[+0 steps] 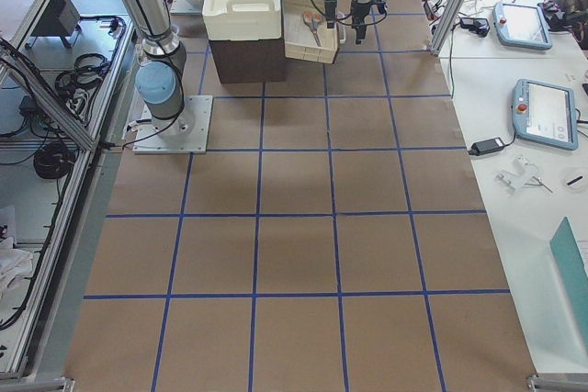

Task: Put scissors in drawer and close it
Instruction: 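Move the left gripper over the drawer's front edge, then push the drawer front with the left gripper toward the cabinet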

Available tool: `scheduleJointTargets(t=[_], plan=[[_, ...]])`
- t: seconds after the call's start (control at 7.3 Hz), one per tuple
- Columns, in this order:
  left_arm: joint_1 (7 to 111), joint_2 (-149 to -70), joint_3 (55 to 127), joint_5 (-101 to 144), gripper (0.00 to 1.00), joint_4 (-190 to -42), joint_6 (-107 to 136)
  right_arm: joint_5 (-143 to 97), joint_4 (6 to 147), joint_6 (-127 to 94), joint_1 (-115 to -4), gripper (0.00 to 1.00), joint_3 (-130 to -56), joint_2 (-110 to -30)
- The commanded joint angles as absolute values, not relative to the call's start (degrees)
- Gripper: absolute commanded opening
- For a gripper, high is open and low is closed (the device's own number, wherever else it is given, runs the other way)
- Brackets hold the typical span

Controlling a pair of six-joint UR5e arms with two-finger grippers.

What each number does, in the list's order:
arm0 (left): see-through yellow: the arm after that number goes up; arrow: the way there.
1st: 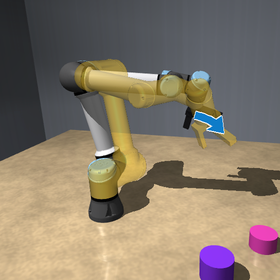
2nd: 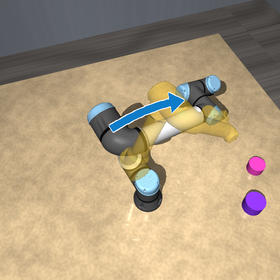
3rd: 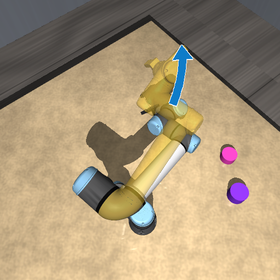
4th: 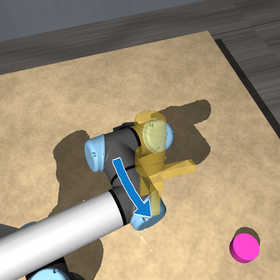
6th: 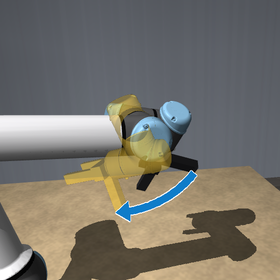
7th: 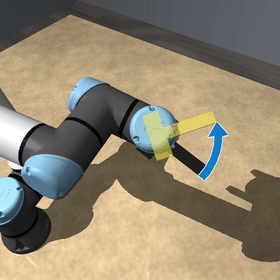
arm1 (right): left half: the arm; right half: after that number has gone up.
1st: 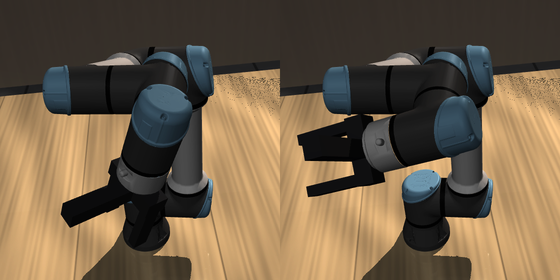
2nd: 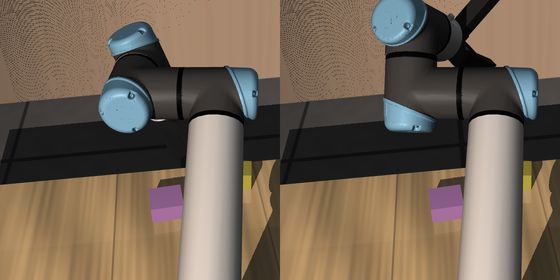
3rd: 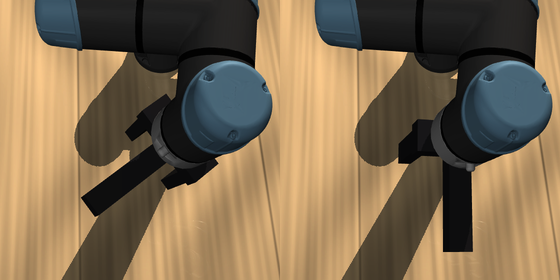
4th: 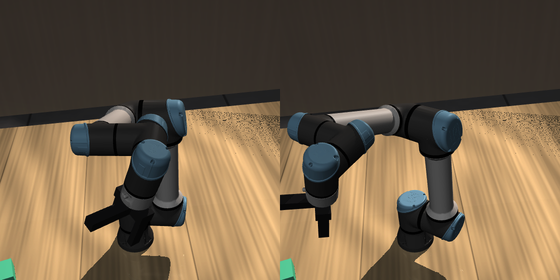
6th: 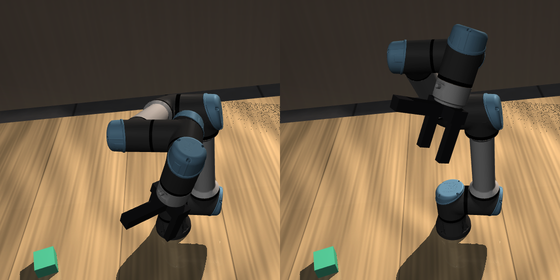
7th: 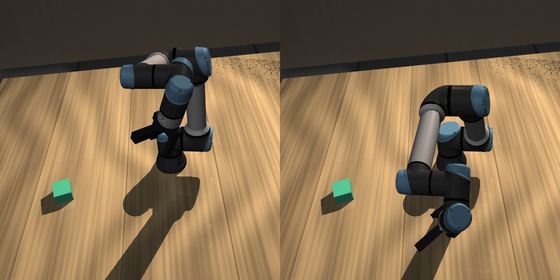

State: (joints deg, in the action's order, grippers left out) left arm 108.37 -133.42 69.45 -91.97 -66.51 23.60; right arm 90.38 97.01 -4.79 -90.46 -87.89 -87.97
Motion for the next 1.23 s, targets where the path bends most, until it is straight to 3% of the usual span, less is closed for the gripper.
scheduleJointTargets(t=[0.0, 1.1], plan=[[108.4, -133.7, 69.5, -91.5, 1.00, -69.7, 22.8, 90.4, 97.2, -5.7, -90.5, 1.00, -87.9, -88.1], [108.5, -133.1, 69.6, -89.1, 1.00, -73.2, 22.5, 90.2, 96.8, -5.6, -90.9, 1.00, -88.0, -88.9]])
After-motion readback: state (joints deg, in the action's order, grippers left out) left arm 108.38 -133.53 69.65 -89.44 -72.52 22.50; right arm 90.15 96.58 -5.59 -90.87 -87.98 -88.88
